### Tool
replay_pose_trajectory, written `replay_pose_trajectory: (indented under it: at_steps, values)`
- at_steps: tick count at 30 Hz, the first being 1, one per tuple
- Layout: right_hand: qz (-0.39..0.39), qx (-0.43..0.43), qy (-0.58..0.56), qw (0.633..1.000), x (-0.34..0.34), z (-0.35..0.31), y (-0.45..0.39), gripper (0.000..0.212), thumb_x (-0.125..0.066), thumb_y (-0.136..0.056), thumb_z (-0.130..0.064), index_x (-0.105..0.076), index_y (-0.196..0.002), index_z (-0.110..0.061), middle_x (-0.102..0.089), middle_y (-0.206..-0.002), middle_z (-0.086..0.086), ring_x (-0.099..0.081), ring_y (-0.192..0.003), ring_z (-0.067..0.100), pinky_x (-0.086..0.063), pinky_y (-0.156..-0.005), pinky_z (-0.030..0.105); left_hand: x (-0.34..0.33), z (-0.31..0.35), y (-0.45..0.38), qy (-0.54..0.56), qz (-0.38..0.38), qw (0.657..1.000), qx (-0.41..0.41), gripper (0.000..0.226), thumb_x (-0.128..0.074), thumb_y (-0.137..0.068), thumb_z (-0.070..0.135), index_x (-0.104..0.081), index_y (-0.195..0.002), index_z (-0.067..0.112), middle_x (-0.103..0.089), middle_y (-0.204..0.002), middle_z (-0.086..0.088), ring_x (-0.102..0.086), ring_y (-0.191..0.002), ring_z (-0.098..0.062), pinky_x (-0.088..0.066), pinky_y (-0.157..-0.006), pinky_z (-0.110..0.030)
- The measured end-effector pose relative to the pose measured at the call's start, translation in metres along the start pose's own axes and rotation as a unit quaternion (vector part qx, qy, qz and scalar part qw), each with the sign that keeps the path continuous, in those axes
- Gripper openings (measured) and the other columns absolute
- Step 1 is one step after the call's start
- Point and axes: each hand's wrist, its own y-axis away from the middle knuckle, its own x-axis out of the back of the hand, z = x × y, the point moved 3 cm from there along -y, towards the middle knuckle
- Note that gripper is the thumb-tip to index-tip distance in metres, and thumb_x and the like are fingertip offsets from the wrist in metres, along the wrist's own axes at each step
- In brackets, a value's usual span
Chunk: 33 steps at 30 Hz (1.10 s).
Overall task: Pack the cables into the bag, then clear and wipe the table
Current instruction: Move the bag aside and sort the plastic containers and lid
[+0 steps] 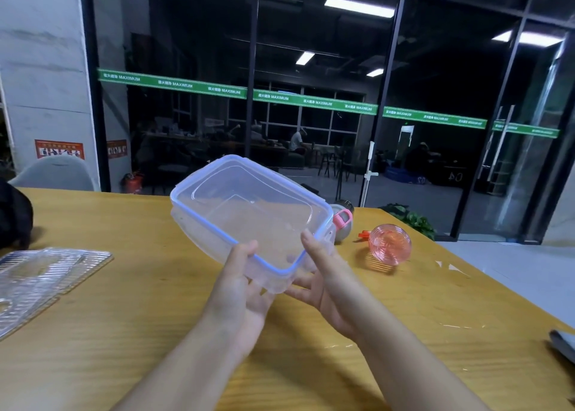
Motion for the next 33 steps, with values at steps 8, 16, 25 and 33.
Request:
replay_pose_trajectory:
  at_steps: [8, 16, 25, 33]
  values:
    - [0.099, 0.003, -0.065, 0.993, 0.02, -0.004, -0.004, 0.038, -0.06, -0.087, -0.034, -0.054, -0.125, -0.034, -0.067, -0.117, 0.007, -0.071, -0.094, 0.023, -0.055, -0.085, 0.049, 0.008, -0.013, -0.009, -0.181, 0.009, 0.983, 0.039, 0.089, -0.071, -0.043, 0.056, -0.052, -0.125, 0.025, -0.068, -0.114, 0.008, -0.059, -0.11, -0.011, -0.041, -0.075, -0.032]
    - [0.139, -0.017, -0.054, 0.989, 0.042, -0.017, -0.004, 0.022, -0.058, -0.088, -0.028, -0.06, -0.11, -0.031, -0.066, -0.112, 0.009, -0.066, -0.1, 0.037, -0.052, -0.089, 0.053, 0.023, 0.036, -0.016, -0.154, 0.099, 0.972, -0.149, 0.105, -0.081, -0.053, 0.054, -0.02, -0.138, 0.049, -0.05, -0.131, 0.016, -0.053, -0.119, -0.014, -0.039, -0.101, -0.046]
    - [0.105, -0.052, -0.058, 0.991, 0.053, -0.022, -0.002, 0.039, -0.052, -0.088, -0.036, -0.057, -0.124, -0.023, -0.073, -0.102, 0.003, -0.069, -0.076, 0.025, -0.056, -0.059, 0.038, 0.022, 0.062, -0.011, -0.376, -0.102, 0.87, -0.303, 0.103, -0.081, -0.038, 0.066, -0.035, -0.129, 0.048, -0.048, -0.123, 0.037, -0.043, -0.122, 0.01, -0.042, -0.087, -0.006]
    - [0.097, -0.068, -0.066, 0.991, 0.053, -0.018, -0.003, 0.04, -0.052, -0.089, -0.038, -0.056, -0.125, -0.021, -0.074, -0.096, 0.004, -0.07, -0.071, 0.026, -0.057, -0.056, 0.038, 0.028, 0.061, -0.016, -0.424, -0.032, 0.854, -0.299, 0.082, -0.081, -0.036, 0.065, -0.041, -0.107, 0.058, -0.046, -0.131, 0.009, -0.044, -0.125, -0.011, -0.04, -0.103, -0.038]
